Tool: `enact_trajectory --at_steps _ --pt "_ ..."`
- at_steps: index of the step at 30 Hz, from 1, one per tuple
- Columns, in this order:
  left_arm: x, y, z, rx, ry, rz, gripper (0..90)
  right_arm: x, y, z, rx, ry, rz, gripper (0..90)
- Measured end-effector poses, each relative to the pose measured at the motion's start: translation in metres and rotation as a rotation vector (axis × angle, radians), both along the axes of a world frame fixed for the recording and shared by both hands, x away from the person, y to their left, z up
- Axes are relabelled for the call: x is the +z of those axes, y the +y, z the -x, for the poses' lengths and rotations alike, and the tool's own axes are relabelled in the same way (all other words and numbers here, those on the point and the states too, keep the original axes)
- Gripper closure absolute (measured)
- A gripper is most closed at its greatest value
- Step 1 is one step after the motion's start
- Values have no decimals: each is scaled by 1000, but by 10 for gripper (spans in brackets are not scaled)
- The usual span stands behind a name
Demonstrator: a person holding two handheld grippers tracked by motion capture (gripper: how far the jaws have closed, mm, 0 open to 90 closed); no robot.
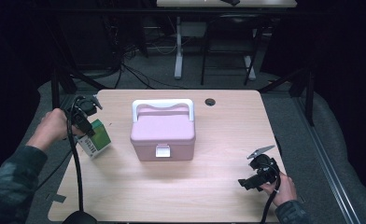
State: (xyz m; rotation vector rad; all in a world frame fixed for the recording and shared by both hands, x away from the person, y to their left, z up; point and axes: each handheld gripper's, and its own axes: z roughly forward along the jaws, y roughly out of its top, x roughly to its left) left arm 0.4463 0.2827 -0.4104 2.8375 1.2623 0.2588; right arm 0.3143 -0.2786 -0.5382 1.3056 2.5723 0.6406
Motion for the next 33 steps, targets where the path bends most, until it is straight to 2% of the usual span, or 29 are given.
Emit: enact_trajectory --at_steps 5,11,19,22,27,33 --pt "-10 6 -15 40 24 19 633 0 -1 -1 3 3 0 1" --pt "-19 13 -25 77 47 51 632 0 -1 0 3 -2 -2 1" --pt "-20 18 -26 104 42 86 611 0 0 0 4 -5 -2 1" --pt "-22 18 -27 128 60 93 549 0 0 0 4 -4 -4 1" --pt "-21 20 -27 133 41 113 466 1 0 1 3 -5 -6 1" --pt "-20 25 -25 139 39 139 334 0 0 0 2 1 -8 1"
